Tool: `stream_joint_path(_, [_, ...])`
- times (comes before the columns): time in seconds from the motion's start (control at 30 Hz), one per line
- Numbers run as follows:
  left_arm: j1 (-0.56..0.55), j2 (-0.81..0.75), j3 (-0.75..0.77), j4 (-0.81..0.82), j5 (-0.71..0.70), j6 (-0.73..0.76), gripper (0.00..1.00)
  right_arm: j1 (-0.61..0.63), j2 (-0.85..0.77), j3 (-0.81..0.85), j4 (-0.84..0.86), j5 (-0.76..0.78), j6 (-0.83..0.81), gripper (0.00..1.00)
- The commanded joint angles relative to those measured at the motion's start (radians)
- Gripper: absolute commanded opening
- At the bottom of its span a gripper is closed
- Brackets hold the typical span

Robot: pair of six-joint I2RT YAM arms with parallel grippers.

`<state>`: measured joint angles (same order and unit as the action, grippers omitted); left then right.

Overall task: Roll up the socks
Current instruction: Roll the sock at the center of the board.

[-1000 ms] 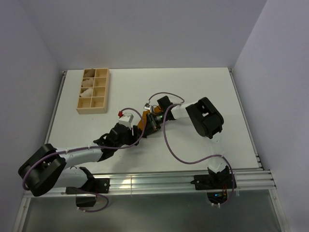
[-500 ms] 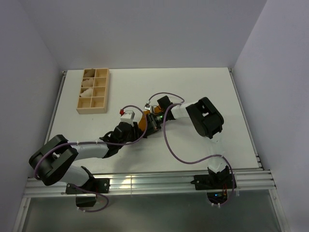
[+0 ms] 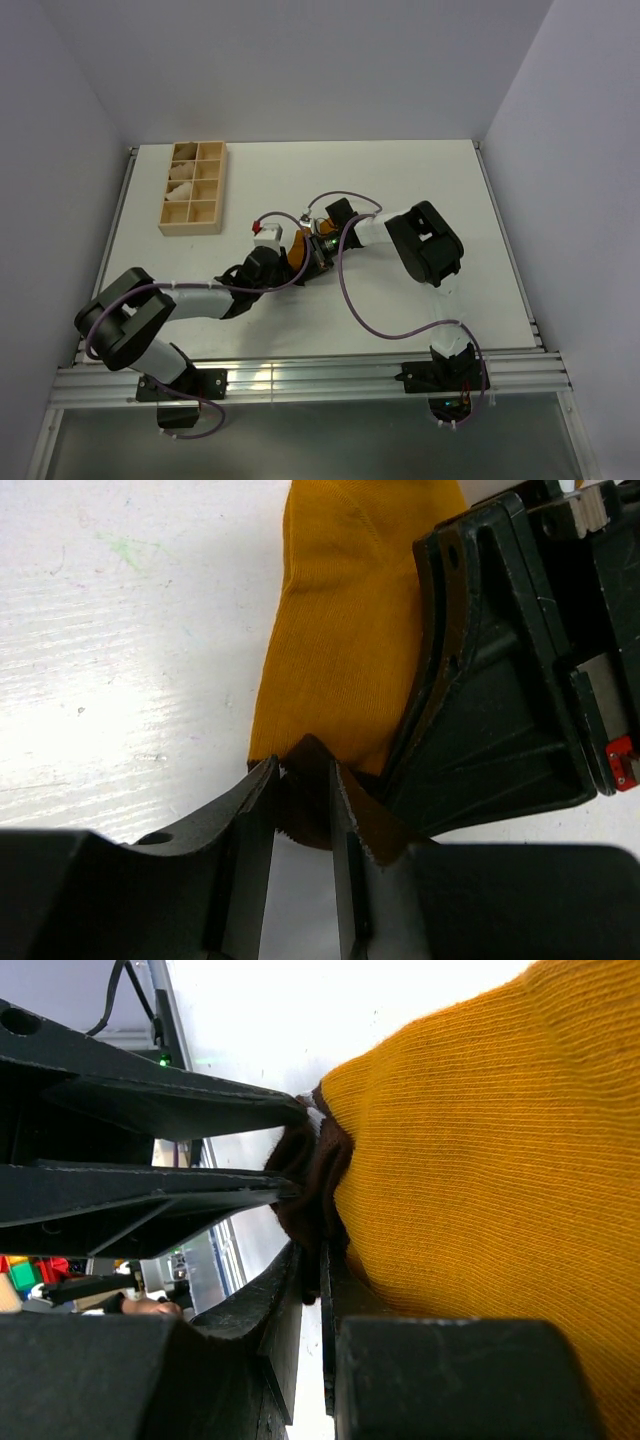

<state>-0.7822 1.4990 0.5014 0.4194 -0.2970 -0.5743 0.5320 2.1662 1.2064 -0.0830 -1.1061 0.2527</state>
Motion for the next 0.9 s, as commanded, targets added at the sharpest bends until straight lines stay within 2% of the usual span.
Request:
stream_joint_path(0.0, [0.001, 0.020, 0.045, -0.010, -0.007, -0.025, 0.33, -0.006, 0.038, 0.005, -0.043, 0.092, -0.035, 0.10])
stream_joint_path(0.2, [0.001, 0.061, 0.075, -0.065, -0.036, -0.055, 0.17, -0.006, 0.030, -0.001, -0.034, 0.110, -0.023, 0.10])
stream_joint_path(0.33, [0.001, 0.079, 0.085, -0.102, -0.065, -0.081, 0.00, -0.006, 0.008, -0.014, -0.021, 0.141, -0.015, 0.17])
stream_joint_path(0.47, [0.004, 0.096, 0.106, -0.136, -0.088, -0.098, 0.00, -0.007, -0.083, -0.068, 0.041, 0.201, 0.011, 0.32])
stream_joint_path(0.5, [0.006, 0.101, 0.108, -0.137, -0.085, -0.099, 0.00, -0.006, -0.101, -0.083, 0.066, 0.215, 0.014, 0.39])
stream_joint_path(0.67, [0.009, 0.107, 0.112, -0.139, -0.076, -0.096, 0.00, -0.007, -0.247, -0.168, 0.112, 0.343, 0.025, 0.54])
stream_joint_path(0.83, [0.012, 0.109, 0.117, -0.142, -0.064, -0.091, 0.00, -0.006, -0.417, -0.324, 0.192, 0.527, 0.020, 0.59])
stream_joint_path(0.87, [0.012, 0.109, 0.117, -0.142, -0.062, -0.090, 0.00, -0.006, -0.492, -0.356, 0.215, 0.567, 0.025, 0.59])
